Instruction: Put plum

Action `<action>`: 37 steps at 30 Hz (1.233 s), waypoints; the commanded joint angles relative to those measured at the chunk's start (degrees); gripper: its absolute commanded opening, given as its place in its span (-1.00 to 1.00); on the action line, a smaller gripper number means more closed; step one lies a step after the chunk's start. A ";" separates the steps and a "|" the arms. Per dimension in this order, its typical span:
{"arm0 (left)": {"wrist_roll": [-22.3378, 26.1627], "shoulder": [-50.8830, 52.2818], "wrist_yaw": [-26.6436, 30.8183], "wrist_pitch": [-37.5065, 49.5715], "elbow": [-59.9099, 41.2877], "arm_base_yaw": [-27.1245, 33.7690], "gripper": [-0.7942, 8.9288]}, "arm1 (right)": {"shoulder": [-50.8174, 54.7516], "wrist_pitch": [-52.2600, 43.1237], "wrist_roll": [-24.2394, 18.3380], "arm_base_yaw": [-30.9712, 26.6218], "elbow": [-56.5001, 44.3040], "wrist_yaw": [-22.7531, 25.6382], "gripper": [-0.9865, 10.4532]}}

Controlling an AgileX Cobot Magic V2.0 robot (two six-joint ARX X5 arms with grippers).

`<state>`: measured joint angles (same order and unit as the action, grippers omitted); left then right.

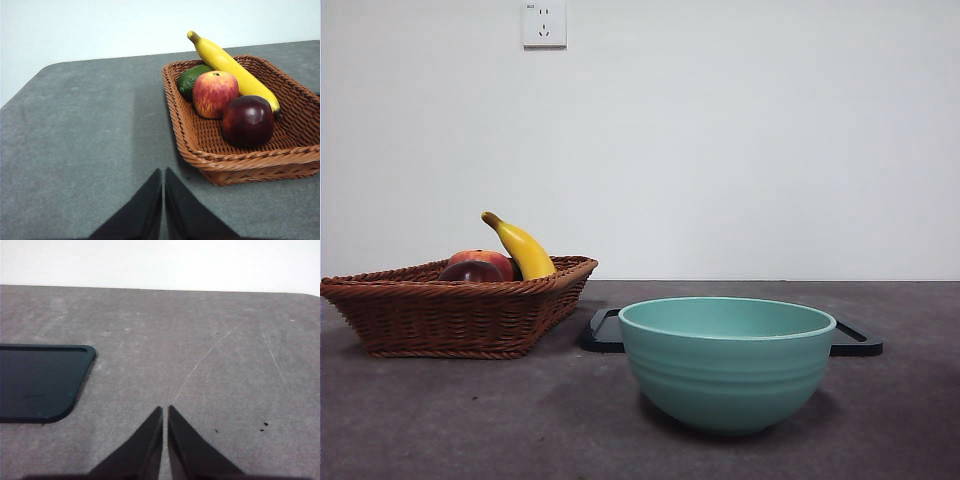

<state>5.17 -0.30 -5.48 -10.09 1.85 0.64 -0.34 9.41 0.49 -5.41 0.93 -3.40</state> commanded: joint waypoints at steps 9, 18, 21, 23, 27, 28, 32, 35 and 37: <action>-17.14 0.11 0.09 2.34 -1.07 0.09 -0.82 | 0.13 -0.83 8.50 -0.07 -0.22 -4.39 -0.82; -25.51 0.11 0.09 2.32 0.57 0.09 -0.82 | 0.13 -0.83 13.49 -0.07 0.07 -5.86 -0.82; -28.20 0.11 0.07 1.75 1.75 0.11 -0.82 | 0.13 -0.63 15.45 -0.07 1.11 -6.21 -0.82; -29.33 0.02 0.07 0.31 3.04 0.09 -0.82 | 0.13 -0.11 16.09 -0.07 2.47 -6.21 -0.82; -29.46 -0.46 0.00 -3.76 6.82 0.09 -0.82 | 0.07 1.64 16.09 -0.07 6.86 -6.21 -0.82; -29.46 -0.72 -0.13 -4.59 8.00 0.09 -0.82 | -0.09 2.23 16.09 -0.07 8.22 -6.21 -0.82; -29.27 -3.04 -0.59 -7.10 13.35 0.09 -0.82 | -1.95 5.31 16.04 -0.07 14.19 -6.25 -0.82; -27.45 -5.99 -2.43 -9.29 18.16 0.09 -0.82 | -4.48 8.90 15.28 -0.07 19.56 -7.48 -0.82; -26.10 -8.68 -4.66 -11.39 21.77 0.09 -0.82 | -6.86 11.82 13.77 -0.07 23.63 -8.85 -0.82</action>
<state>-22.83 -7.81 -9.17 -21.12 21.56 0.64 -6.26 20.69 15.25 -5.41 22.39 -11.64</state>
